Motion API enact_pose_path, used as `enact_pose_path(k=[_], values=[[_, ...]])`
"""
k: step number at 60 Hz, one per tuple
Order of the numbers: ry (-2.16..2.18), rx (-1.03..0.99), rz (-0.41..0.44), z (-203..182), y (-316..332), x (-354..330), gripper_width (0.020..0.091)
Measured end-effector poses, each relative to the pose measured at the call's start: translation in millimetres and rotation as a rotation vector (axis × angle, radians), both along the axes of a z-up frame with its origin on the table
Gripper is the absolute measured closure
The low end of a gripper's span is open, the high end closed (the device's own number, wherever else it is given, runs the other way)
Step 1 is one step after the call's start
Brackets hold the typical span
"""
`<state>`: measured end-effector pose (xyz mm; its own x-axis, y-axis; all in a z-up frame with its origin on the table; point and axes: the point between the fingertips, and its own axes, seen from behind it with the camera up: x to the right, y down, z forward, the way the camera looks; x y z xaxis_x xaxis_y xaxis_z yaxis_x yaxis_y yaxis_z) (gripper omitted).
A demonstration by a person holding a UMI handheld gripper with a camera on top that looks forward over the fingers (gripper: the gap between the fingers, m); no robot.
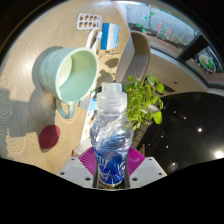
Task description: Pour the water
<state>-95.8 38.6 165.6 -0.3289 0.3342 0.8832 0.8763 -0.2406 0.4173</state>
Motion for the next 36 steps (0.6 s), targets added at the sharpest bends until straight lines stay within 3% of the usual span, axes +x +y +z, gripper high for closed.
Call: enact_pose_path(k=[13,19,27,36], values=[[0.747,0.058,-0.104,19.2,-16.2,0.4,0.075],[1.104,0.032,-0.095,25.1,-21.5,-5.4,0.0749],[1.468,0.037,-0.144,13.8,-24.8,5.1,0.0749],[1.741,-0.012,-0.22,-30.8,-21.1,19.6,0.0752]])
